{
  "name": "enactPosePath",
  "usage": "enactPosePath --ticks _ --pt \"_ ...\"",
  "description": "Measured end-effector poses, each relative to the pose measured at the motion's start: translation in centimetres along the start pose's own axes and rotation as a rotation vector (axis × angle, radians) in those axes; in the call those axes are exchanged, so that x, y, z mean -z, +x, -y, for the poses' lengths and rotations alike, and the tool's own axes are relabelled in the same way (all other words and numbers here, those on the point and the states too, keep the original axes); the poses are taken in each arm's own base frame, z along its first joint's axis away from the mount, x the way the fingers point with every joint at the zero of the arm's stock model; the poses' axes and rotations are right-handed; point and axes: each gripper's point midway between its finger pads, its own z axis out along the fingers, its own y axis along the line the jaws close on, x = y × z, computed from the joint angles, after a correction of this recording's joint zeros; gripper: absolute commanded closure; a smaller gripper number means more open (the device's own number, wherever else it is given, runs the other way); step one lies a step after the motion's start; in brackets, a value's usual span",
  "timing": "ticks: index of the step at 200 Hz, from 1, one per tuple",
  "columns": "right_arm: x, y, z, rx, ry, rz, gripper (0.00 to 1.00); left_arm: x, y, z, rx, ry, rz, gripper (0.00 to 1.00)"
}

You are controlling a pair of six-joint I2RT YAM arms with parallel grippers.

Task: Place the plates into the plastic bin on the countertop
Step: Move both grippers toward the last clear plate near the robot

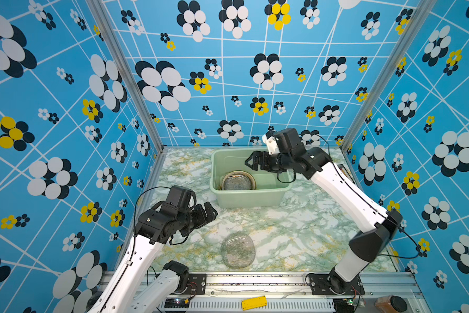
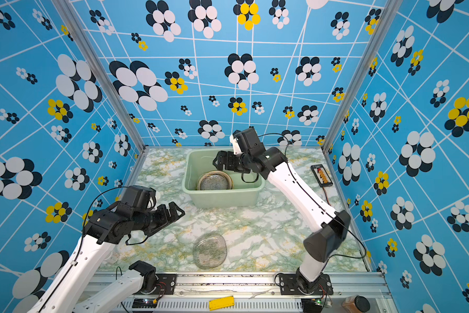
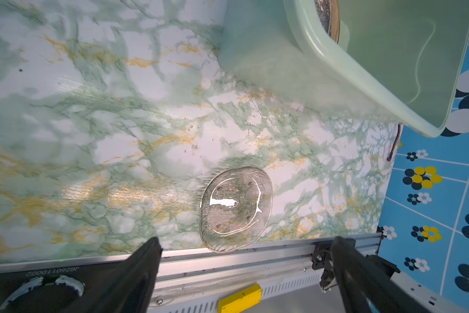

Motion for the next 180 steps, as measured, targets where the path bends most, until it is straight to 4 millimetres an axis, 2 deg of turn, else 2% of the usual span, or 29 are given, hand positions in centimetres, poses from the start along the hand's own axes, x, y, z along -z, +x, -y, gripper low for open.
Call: enactPosePath --ticks 17,36,85,104,134,151,180 --pt "2.4 2.7 0.5 -0.03 -0.027 0.008 0.06 -0.7 1.3 -0.6 0.013 0.006 -0.054 0.01" --pt "3.1 6.9 1.8 -0.069 -0.03 -0.034 0.07 -1.7 2.7 -1.4 0.04 0.006 -0.11 0.01" --pt "0.2 19.5 5.3 -0.154 -0.019 -0.241 0.08 -3.5 5.1 -3.2 0.116 0.017 -0.175 0.01" --pt "-0.9 23.2 6.9 -0.211 -0.007 -0.289 0.09 -4.6 6.0 -4.1 0.159 0.019 -0.197 0.01" --pt "-2.5 26.7 9.4 -0.334 0.012 -0.301 0.09 -6.1 7.4 -5.4 0.181 -0.015 -0.235 0.01" --pt "-3.1 27.8 9.4 -0.376 0.002 -0.314 0.09 -6.5 7.8 -5.4 0.166 -0.018 -0.245 0.01" --pt "-4.2 28.1 8.8 -0.425 -0.026 -0.317 0.09 -7.5 8.8 -5.3 0.121 -0.028 -0.265 0.01"
